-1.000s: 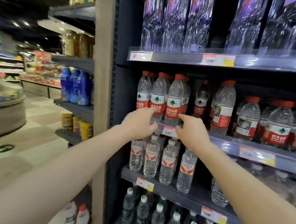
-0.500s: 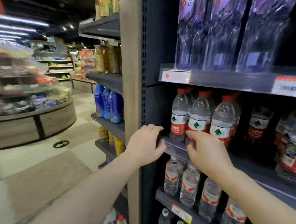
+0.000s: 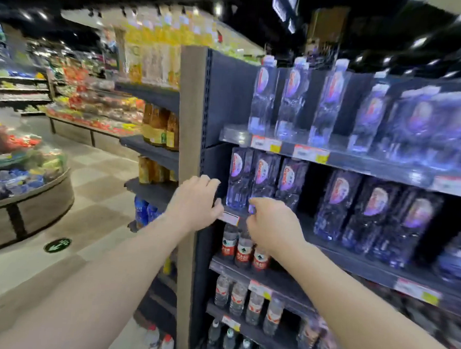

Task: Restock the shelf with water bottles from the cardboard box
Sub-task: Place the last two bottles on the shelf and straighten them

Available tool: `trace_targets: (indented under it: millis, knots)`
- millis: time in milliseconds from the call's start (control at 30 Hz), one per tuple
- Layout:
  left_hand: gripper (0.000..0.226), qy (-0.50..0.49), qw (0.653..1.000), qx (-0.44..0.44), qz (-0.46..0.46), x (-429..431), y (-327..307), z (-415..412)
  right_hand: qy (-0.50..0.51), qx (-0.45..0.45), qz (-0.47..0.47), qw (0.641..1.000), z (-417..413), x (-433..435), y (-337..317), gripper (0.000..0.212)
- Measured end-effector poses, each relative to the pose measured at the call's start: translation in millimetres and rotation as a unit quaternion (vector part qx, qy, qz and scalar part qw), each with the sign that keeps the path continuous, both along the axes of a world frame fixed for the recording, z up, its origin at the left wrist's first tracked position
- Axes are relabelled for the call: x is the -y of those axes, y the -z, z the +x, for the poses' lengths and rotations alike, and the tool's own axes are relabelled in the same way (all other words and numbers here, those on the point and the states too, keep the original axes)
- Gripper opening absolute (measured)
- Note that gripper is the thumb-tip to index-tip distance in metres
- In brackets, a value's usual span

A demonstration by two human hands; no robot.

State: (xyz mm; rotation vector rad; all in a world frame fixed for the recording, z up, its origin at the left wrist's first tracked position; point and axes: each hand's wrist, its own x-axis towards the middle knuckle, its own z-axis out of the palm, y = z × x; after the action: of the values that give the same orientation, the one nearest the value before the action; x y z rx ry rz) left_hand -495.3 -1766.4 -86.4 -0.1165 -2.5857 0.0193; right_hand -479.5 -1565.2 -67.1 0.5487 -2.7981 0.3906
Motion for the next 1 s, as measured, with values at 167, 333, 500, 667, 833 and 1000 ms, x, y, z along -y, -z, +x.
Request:
trace_targets:
  millis: [167, 333, 500, 667, 833, 1000]
  knots:
    - [0.074, -0.001, 0.997, -0.034, -0.075, -22.7, -83.8, 94.6, 0.009, -0.030, 0.086, 0.996, 100.4, -33.0, -83.3, 0.029]
    - [0.073, -0.006, 0.993, -0.029, -0.110, -50.8, -117.8, 196.4, 0.028, -0.043, 0.072, 0.996, 187.7, -73.0, -129.0, 0.013]
    - [0.067, 0.012, 0.993, -0.047, -0.111, -76.9, -135.2, 253.7, 0.043, -0.035, 0.052, 0.997, 242.4, -98.4, -144.7, 0.025]
    - [0.065, 0.036, 0.994, -0.030, -0.094, -78.8, -136.7, 274.2, 0.046, -0.070, -0.003, 0.996, 261.6, -99.4, -138.4, 0.017]
    - [0.065, 0.046, 0.998, -0.005, -0.053, -41.7, -129.5, 269.6, 0.072, -0.066, -0.033, 0.995, 252.3, -71.6, -124.8, 0.025]
    - [0.066, 0.028, 0.999, 0.039, -0.023, 40.8, -108.7, 239.3, 0.114, 0.044, -0.050, 0.991, 220.0, -13.1, -93.8, 0.055]
